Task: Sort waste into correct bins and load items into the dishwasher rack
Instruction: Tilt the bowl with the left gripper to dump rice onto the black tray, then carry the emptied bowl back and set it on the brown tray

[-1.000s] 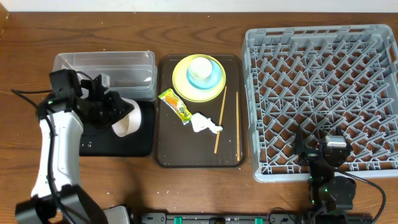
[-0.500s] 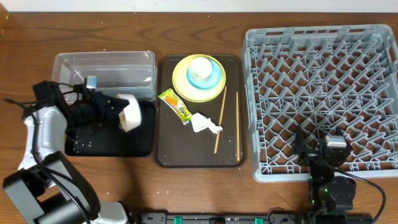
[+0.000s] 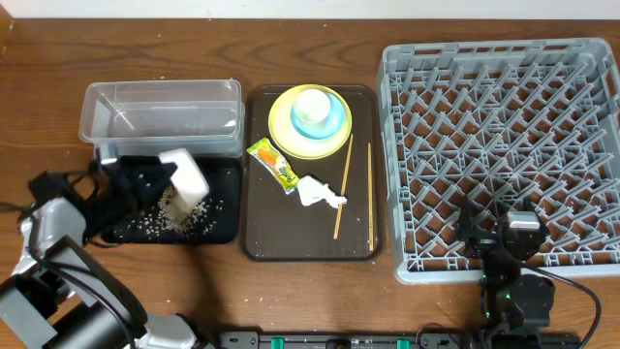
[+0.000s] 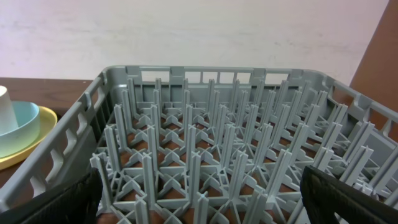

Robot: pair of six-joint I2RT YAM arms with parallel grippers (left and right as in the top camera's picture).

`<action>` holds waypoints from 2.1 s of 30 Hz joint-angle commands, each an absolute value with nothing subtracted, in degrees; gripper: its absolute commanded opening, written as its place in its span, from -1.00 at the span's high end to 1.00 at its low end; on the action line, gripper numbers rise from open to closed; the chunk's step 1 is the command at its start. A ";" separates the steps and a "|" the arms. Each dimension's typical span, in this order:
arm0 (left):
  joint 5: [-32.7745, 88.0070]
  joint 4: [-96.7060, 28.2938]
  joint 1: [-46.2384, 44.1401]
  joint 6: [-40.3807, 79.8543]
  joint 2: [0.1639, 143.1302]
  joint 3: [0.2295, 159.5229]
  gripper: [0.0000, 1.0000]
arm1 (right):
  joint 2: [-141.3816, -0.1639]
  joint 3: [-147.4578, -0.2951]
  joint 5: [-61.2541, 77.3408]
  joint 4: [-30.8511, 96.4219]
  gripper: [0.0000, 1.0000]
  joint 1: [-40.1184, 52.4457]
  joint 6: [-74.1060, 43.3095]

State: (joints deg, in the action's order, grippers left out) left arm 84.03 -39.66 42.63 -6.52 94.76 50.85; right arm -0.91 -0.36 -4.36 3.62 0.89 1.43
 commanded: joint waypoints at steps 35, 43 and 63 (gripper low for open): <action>90.15 -48.53 47.11 -11.27 93.91 49.04 0.87 | -0.86 -0.30 -4.43 3.75 -0.98 0.93 0.45; 90.13 -44.21 47.51 -11.07 92.68 49.08 0.88 | -0.86 -0.30 -4.43 3.75 -0.99 0.93 0.45; 85.52 -43.40 47.13 -4.21 85.69 52.34 0.88 | -0.86 -0.30 -4.43 3.75 -0.98 0.93 0.45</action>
State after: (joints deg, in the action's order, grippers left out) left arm 87.92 -43.44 47.20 -7.07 89.12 49.67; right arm -0.91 -0.36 -4.36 3.62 0.89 1.41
